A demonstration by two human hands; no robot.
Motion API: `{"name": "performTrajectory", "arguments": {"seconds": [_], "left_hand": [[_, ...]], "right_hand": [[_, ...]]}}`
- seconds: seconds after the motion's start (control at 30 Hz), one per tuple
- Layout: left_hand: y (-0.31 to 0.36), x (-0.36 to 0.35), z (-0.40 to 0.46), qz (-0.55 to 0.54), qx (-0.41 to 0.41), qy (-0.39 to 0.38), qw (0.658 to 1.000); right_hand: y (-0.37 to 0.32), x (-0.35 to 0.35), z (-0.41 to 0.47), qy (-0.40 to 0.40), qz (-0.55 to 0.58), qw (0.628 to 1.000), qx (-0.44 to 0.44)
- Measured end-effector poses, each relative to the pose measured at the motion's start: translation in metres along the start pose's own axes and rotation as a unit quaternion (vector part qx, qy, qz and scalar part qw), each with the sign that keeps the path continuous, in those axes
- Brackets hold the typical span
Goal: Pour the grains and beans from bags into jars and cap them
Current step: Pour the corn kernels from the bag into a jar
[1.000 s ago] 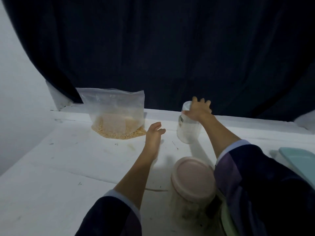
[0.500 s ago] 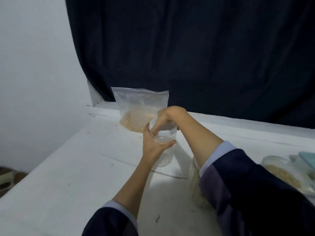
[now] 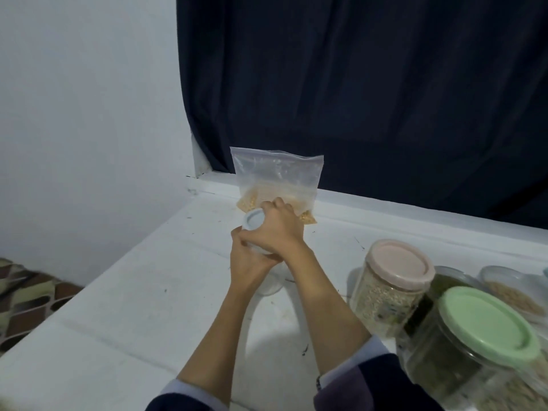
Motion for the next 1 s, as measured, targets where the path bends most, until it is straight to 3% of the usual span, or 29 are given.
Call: {"name": "performTrajectory", "arguments": {"seconds": [0.1,0.23,0.37,0.4,0.47,0.53,0.67,0.83,1.0], "left_hand": [[0.0,0.007,0.002,0.001,-0.003,-0.019,1.0],[-0.001,0.008,0.005,-0.019,-0.014,-0.088,0.996],[-0.004,0.007,0.01,-0.071,-0.017,-0.095,0.993],[-0.005,0.008,0.012,-0.081,-0.017,-0.093,0.992],[-0.007,0.008,0.014,-0.085,-0.019,-0.093,0.992],[-0.007,0.005,0.013,-0.079,-0.029,-0.096,0.992],[-0.007,0.002,0.011,-0.096,-0.022,-0.101,0.99],[-0.01,0.004,0.01,-0.073,-0.036,-0.11,0.991],[-0.01,0.003,0.01,-0.085,-0.027,-0.116,0.989]], "right_hand": [[0.005,0.003,0.001,-0.028,0.042,0.997,0.054],[0.014,0.011,0.001,-0.138,0.08,0.982,0.103],[0.04,0.022,-0.002,-0.081,0.237,0.967,0.037],[0.053,0.02,-0.006,-0.052,0.32,0.946,0.003],[0.078,0.008,-0.017,0.027,0.5,0.863,-0.061],[0.086,-0.005,-0.024,0.061,0.571,0.813,-0.09],[0.067,-0.023,-0.025,-0.029,0.537,0.841,-0.055],[0.086,-0.019,-0.026,0.071,0.592,0.798,-0.088],[0.067,-0.011,-0.024,-0.002,0.486,0.873,-0.03]]}}
Point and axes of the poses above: each hand's wrist, its own z-axis towards the middle knuckle, its own x-axis out of the back of the hand, y = z × x, the point moved 5 cm from there along z, towards the middle knuckle, and after that the axes turned 1 degree about -x, right-handed, at the moved point
